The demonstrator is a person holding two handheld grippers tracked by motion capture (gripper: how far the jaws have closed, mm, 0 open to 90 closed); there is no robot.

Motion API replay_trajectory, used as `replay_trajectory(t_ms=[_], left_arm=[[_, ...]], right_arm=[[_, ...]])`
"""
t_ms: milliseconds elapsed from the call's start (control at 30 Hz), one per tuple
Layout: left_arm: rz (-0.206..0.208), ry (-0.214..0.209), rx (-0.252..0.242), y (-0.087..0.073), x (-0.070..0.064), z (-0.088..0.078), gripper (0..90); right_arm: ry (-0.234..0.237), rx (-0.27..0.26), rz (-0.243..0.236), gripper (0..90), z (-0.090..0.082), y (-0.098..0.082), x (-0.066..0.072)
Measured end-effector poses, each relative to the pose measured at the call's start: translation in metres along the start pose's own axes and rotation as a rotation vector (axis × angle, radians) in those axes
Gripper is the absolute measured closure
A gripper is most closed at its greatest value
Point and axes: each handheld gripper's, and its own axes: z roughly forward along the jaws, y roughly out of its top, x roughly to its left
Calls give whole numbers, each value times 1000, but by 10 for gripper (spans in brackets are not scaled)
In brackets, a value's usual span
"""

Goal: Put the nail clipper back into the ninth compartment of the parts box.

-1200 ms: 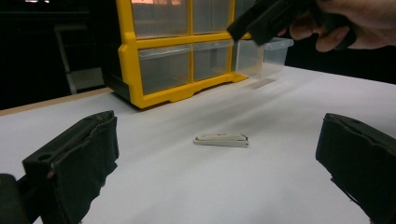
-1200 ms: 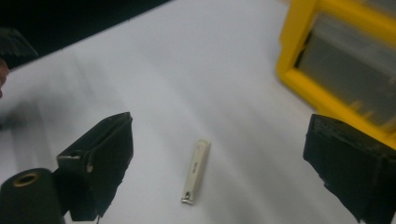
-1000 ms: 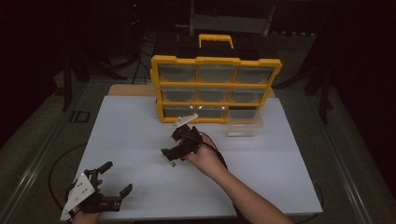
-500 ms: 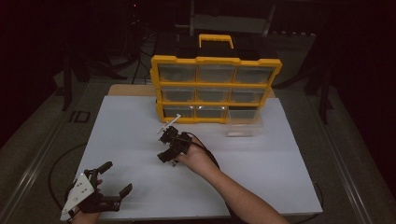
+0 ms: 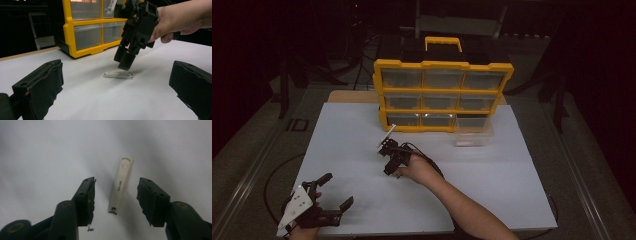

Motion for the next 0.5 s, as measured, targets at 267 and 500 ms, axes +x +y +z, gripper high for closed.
replay_trajectory(t_ms=[267,500], left_arm=[[0,1,1,0,0,0,5],[0,-1,4,0,0,0,5]], right_arm=[[-15,57,10,640,10,2,3],[-43,93,4,716,18,4,5]])
